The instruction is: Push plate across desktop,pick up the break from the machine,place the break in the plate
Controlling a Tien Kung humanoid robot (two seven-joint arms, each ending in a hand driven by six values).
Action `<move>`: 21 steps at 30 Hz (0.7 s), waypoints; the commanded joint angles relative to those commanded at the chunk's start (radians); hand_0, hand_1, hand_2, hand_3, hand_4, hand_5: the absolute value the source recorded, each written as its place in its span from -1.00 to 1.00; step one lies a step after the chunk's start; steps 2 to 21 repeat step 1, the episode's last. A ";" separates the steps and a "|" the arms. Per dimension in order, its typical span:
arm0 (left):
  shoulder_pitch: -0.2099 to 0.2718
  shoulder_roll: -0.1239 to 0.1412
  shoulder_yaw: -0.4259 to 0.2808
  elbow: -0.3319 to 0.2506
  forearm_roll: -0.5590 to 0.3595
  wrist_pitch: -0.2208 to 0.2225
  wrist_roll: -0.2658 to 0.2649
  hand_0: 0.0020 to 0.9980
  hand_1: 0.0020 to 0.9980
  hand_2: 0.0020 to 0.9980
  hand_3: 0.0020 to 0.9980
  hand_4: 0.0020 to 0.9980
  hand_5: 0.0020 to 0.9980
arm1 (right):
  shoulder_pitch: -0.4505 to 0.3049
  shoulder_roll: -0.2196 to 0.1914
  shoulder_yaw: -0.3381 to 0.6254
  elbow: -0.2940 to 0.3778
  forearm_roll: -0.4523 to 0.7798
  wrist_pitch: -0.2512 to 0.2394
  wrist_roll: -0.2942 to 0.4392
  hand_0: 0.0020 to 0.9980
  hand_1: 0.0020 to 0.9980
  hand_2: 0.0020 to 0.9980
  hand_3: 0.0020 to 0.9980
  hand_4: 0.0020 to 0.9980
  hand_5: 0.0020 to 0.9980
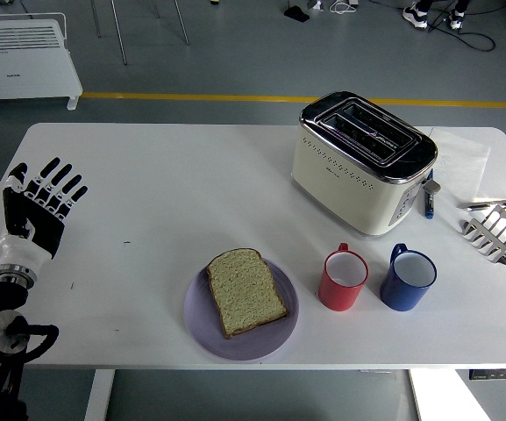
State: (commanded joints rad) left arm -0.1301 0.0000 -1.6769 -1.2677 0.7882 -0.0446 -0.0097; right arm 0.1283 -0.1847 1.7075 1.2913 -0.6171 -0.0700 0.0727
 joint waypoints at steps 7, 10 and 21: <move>0.000 0.000 0.000 0.000 0.000 0.000 0.000 0.50 0.54 0.62 0.55 0.18 1.00 | 0.000 0.000 -0.001 -0.001 0.000 0.000 0.000 0.65 0.54 0.57 0.54 0.05 0.16; 0.000 0.000 0.000 0.000 0.000 0.000 0.000 0.50 0.54 0.62 0.55 0.18 1.00 | 0.000 0.000 -0.001 -0.001 0.000 0.000 0.000 0.65 0.54 0.57 0.54 0.05 0.16; 0.000 0.000 0.000 0.000 0.000 0.000 0.000 0.50 0.54 0.62 0.55 0.18 1.00 | 0.000 0.000 -0.001 -0.001 0.000 0.000 0.000 0.65 0.54 0.57 0.54 0.05 0.16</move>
